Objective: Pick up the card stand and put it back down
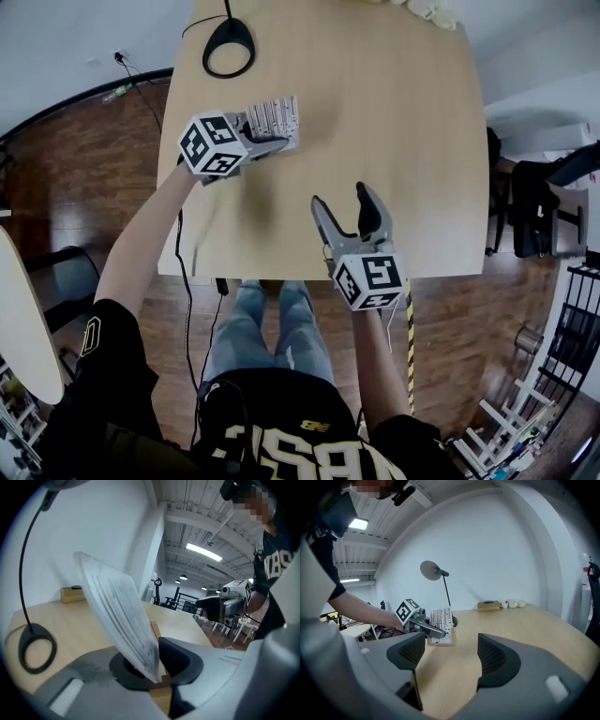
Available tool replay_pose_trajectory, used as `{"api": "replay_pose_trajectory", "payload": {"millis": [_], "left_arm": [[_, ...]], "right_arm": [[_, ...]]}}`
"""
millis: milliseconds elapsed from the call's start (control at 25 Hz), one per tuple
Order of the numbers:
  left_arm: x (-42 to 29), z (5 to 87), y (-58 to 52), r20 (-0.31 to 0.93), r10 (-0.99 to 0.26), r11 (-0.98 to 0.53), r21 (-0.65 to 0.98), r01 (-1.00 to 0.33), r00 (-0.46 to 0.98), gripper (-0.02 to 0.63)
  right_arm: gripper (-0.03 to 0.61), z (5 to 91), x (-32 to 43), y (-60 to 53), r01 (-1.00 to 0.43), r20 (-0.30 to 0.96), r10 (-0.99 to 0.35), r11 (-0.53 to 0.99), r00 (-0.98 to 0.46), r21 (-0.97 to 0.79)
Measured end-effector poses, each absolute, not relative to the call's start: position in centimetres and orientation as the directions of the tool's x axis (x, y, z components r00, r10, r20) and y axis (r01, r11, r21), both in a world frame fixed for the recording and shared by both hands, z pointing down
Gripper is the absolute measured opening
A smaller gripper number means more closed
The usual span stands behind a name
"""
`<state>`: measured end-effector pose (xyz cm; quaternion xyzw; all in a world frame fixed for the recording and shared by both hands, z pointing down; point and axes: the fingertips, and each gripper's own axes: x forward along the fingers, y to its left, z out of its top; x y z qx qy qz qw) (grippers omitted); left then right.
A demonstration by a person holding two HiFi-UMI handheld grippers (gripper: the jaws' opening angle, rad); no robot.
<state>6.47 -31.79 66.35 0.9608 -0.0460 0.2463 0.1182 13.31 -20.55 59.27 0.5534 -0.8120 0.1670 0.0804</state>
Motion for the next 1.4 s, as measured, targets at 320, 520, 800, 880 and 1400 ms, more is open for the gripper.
{"api": "replay_pose_trajectory", "payload": {"millis": [320,520,800,880,1400], "left_arm": [[4.0,54.0,-31.3,0.552,-0.226,-0.946,0.072,-0.315,0.803,0.062],[2.0,44.4,-31.4,0.526,-0.325,-0.927,-0.012,-0.375,0.786,0.063],[-1.1,33.7,-30.5,0.519,-0.463,-0.876,-0.147,-0.459,0.719,0.063],[-2.2,31.8,-30.1,0.517,-0.514,-0.85,-0.197,-0.489,0.684,0.063],[-8.9,26.8,-25.8,0.28,-0.813,-0.58,-0.325,-0.747,0.51,0.061]], "right_arm": [[0.356,47.8,10.6,-21.8,-0.914,0.195,-0.893,0.397,-0.406,-0.084],[0.356,40.4,8.6,-22.8,-0.901,0.088,-0.897,0.434,-0.433,-0.001],[0.356,32.9,8.2,-22.8,-0.888,0.003,-0.889,0.458,-0.458,-0.032],[0.356,31.9,8.4,-22.8,-0.886,-0.003,-0.887,0.462,-0.462,-0.046],[0.356,29.6,10.1,-22.6,-0.911,-0.02,-0.913,0.408,-0.408,-0.057]]}}
